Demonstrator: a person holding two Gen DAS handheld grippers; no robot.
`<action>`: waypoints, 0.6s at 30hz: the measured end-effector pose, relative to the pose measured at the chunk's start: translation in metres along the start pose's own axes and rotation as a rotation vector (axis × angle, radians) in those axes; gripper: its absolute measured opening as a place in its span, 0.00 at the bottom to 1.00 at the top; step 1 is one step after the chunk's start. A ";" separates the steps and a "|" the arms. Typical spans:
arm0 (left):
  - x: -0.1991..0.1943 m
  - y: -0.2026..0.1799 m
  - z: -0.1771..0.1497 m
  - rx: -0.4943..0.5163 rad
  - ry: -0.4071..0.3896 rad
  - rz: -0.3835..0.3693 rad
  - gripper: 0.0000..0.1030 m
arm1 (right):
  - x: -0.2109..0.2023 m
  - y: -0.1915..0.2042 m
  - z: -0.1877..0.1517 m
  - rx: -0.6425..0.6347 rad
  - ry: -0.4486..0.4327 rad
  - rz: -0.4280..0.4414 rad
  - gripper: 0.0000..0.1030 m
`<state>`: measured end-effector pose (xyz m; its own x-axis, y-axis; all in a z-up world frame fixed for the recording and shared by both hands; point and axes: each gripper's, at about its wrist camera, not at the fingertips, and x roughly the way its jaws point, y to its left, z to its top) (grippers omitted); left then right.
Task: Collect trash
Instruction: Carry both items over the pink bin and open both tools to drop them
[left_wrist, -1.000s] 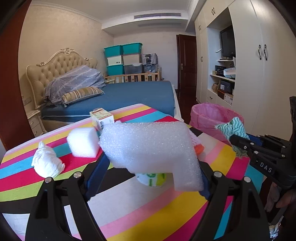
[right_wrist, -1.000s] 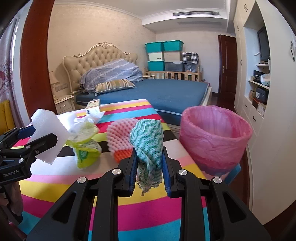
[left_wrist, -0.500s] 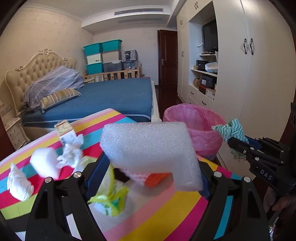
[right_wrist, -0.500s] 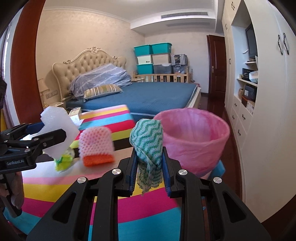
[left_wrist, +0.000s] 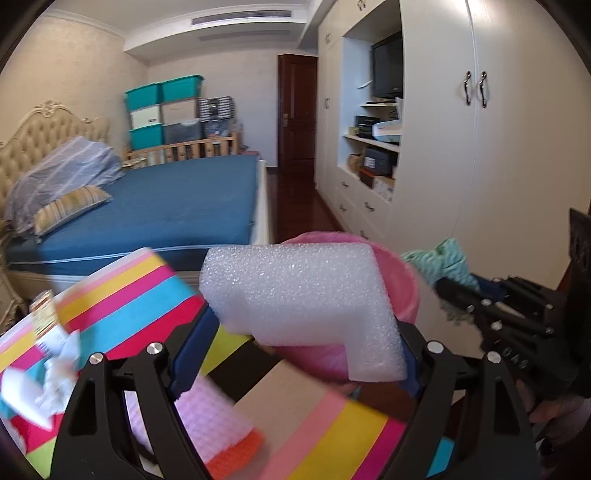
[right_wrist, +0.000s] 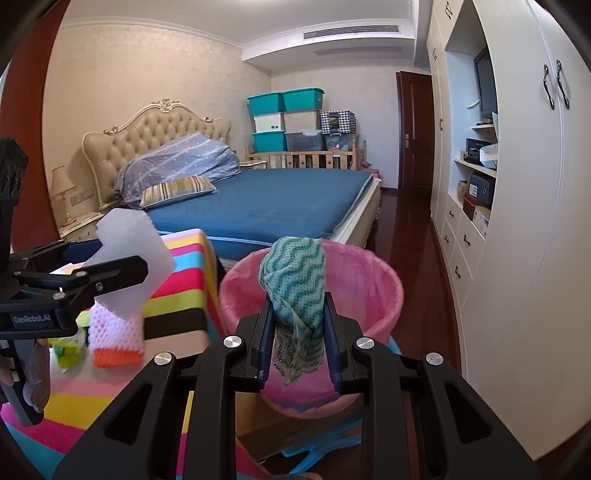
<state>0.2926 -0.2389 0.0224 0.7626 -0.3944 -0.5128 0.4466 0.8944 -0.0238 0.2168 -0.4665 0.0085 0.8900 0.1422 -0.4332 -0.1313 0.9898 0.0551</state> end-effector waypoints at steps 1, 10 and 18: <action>0.008 -0.002 0.005 -0.002 0.003 -0.005 0.79 | 0.004 -0.004 0.003 0.003 0.002 0.008 0.24; 0.069 -0.002 0.048 -0.072 0.015 -0.075 0.79 | 0.053 -0.035 0.028 0.032 0.019 0.026 0.35; 0.070 0.012 0.045 -0.141 0.002 -0.078 0.94 | 0.059 -0.050 0.019 0.087 0.006 0.013 0.76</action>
<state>0.3725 -0.2649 0.0254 0.7273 -0.4636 -0.5061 0.4343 0.8818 -0.1836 0.2843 -0.5079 -0.0026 0.8857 0.1552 -0.4375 -0.1043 0.9849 0.1381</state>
